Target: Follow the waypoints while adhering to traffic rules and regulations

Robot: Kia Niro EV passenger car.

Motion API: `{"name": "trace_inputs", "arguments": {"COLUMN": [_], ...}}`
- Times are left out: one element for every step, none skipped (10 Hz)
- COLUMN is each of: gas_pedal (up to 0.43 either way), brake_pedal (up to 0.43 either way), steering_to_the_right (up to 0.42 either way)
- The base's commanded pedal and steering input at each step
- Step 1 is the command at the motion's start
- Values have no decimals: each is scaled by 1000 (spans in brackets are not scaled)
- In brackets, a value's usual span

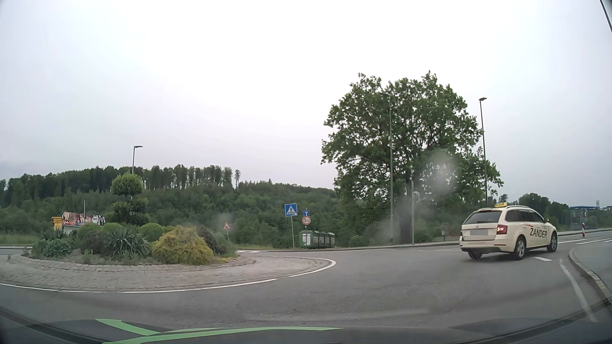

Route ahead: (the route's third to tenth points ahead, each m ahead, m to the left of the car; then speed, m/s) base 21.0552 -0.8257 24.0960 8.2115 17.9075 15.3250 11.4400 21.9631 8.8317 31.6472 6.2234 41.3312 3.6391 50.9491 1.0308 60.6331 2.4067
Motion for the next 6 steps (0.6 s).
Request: {"name": "trace_inputs", "arguments": {"gas_pedal": [390,390,390,390,390,378], "brake_pedal": [0,0,0,0,0,0], "steering_to_the_right": [198,197,200,210,222,229]}}
